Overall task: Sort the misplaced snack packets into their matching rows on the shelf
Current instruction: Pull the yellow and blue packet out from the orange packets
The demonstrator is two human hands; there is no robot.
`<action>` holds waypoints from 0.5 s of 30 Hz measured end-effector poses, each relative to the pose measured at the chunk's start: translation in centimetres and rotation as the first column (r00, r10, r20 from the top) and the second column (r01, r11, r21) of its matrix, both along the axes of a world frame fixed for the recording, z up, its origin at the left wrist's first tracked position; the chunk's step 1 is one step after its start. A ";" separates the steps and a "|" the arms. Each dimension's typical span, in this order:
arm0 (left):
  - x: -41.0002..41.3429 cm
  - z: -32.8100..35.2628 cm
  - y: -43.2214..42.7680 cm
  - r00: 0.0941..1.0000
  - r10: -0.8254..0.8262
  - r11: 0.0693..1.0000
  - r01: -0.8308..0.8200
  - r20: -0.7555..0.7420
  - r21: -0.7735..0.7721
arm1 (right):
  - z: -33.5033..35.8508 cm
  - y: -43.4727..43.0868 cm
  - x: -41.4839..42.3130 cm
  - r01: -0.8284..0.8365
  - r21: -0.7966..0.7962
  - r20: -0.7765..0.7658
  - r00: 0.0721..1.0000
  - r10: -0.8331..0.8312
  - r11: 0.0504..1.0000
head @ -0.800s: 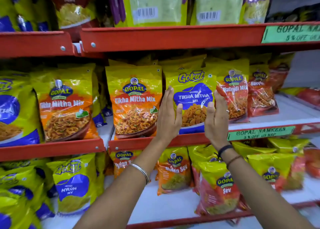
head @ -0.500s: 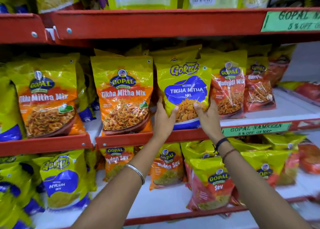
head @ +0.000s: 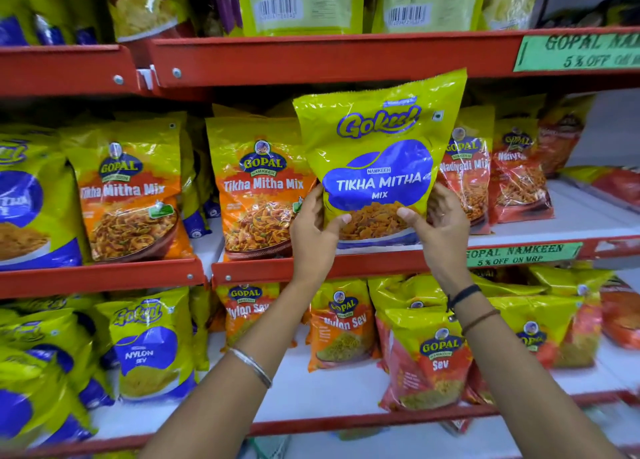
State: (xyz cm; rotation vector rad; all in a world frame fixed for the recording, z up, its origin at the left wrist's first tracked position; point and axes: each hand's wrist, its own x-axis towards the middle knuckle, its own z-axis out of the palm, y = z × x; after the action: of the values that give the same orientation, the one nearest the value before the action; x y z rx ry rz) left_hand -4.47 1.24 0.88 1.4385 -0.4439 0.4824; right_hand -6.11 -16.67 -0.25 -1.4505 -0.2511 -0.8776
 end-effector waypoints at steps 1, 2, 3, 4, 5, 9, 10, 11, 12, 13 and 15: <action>-0.6 0.2 0.4 1.000 0.003 1.000 -0.003 0.014 -0.013 | 0.3 0.4 -0.5 -0.009 0.010 0.025 1.000 0.009 1.000; -1.5 0.2 1.1 1.000 0.014 1.000 -0.014 0.024 -0.012 | 0.4 1.2 -1.3 -0.019 0.022 0.040 0.999 0.018 1.000; -2.4 0.2 1.8 0.999 0.025 1.000 -0.025 0.034 -0.007 | 0.3 1.8 -2.0 -0.025 0.036 0.050 0.998 0.023 0.999; -2.9 0.0 2.1 0.999 0.032 0.999 -0.032 0.038 -0.006 | 0.1 2.2 -2.4 -0.027 0.049 0.048 0.999 0.025 0.998; -3.6 -0.4 2.8 0.999 0.038 0.999 -0.038 0.030 -0.002 | -0.4 2.9 -3.0 -0.037 0.059 0.033 0.999 0.035 0.998; -5.9 -3.6 5.4 0.996 0.078 0.997 -0.077 -0.044 0.030 | -4.1 5.3 -4.7 -0.083 0.083 -0.049 0.995 0.088 0.993; -6.4 -4.8 6.0 0.994 0.083 0.996 -0.081 -0.076 0.029 | -5.3 5.9 -5.1 -0.097 0.077 -0.072 0.992 0.102 0.992; -6.9 -6.3 6.8 0.990 0.083 0.997 -0.081 -0.113 0.020 | -6.6 6.7 -5.6 -0.112 0.067 -0.098 0.988 0.119 0.991; -7.4 -7.7 7.5 0.986 0.079 0.997 -0.080 -0.150 0.005 | -7.9 7.4 -5.9 -0.125 0.059 -0.128 0.983 0.132 0.990; -7.8 -9.1 8.2 0.980 0.075 0.997 -0.079 -0.184 -0.011 | -9.3 8.1 -6.2 -0.134 0.056 -0.163 0.976 0.141 0.989; -8.5 -11.7 9.6 0.968 0.070 0.996 -0.079 -0.240 -0.029 | -11.9 9.4 -6.6 -0.148 0.068 -0.241 0.957 0.160 0.987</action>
State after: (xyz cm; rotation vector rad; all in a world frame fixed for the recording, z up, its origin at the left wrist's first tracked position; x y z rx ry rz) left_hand -13.01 10.80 -10.86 1.4585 -0.1874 0.3701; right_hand -12.66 -7.28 -12.17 -1.4564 -0.1528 -0.5672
